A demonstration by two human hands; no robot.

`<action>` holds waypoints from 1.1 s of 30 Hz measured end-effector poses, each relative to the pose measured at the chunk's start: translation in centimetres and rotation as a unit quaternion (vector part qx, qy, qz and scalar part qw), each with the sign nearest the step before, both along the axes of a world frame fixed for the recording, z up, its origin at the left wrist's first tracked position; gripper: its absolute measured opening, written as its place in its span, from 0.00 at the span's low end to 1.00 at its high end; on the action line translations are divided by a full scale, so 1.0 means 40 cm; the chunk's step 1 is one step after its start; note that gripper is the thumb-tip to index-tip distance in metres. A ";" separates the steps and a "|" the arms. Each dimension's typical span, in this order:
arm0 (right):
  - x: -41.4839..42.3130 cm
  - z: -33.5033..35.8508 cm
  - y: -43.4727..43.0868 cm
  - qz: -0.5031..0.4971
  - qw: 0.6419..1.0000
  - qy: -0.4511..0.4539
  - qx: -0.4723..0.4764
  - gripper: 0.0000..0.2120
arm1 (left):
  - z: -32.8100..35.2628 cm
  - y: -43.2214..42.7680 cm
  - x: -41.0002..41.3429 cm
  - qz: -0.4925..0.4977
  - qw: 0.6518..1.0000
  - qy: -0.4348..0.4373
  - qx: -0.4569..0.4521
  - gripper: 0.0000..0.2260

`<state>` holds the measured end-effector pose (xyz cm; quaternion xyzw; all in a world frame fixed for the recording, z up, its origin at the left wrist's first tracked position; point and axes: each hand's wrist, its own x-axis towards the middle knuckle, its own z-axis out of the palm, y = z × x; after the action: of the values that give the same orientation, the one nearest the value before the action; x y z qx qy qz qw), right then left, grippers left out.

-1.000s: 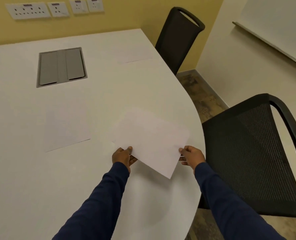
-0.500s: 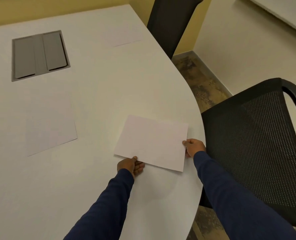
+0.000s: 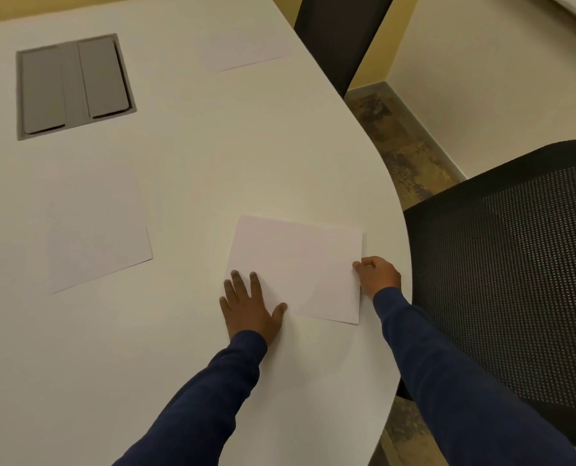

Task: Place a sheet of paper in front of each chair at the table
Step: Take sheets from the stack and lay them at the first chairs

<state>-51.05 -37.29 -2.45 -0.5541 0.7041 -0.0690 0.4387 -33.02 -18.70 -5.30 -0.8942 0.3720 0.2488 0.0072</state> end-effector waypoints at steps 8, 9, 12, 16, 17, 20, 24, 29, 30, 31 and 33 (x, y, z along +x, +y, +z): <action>0.031 -0.028 0.132 0.323 0.922 0.147 -0.156 0.31 | -0.021 -0.009 0.015 -0.007 0.999 -0.027 -0.020 0.42; 0.033 -0.037 0.141 0.342 0.914 0.159 -0.149 0.32 | -0.022 -0.011 0.016 -0.007 0.999 -0.026 -0.023 0.42; 0.035 -0.057 0.156 0.355 0.906 0.175 -0.148 0.33 | -0.024 -0.016 0.019 -0.009 0.999 -0.026 -0.022 0.42; 0.037 -0.060 0.152 0.354 0.904 0.181 -0.158 0.32 | -0.025 -0.016 0.019 -0.010 0.999 -0.033 -0.024 0.42; 0.036 -0.060 0.152 0.356 0.902 0.183 -0.160 0.32 | -0.025 -0.016 0.019 -0.010 0.999 -0.034 -0.024 0.42; 0.035 -0.060 0.152 0.360 0.898 0.190 -0.165 0.33 | -0.020 -0.017 0.017 -0.009 0.999 -0.030 -0.024 0.42; 0.038 -0.055 0.158 0.351 0.901 0.190 -0.169 0.35 | -0.005 -0.013 0.020 -0.008 0.999 -0.024 -0.029 0.41; 0.096 -0.040 0.200 0.343 0.902 0.176 -0.196 0.35 | 0.018 0.029 0.061 0.016 0.998 -0.011 -0.053 0.41; 0.121 -0.036 0.215 0.349 0.901 0.167 -0.199 0.35 | 0.023 0.044 0.079 0.024 0.998 -0.013 -0.053 0.41; 0.149 -0.032 0.231 0.355 0.899 0.158 -0.200 0.35 | 0.028 0.062 0.100 0.033 0.998 -0.016 -0.052 0.41; 0.216 -0.024 0.265 0.370 0.897 0.138 -0.201 0.34 | 0.036 0.105 0.154 0.057 0.997 -0.021 -0.054 0.41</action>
<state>-42.41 -26.68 -3.40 -0.8550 0.4729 0.0350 0.2103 -26.86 -14.51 -3.86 -0.9181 0.3333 0.2090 -0.0476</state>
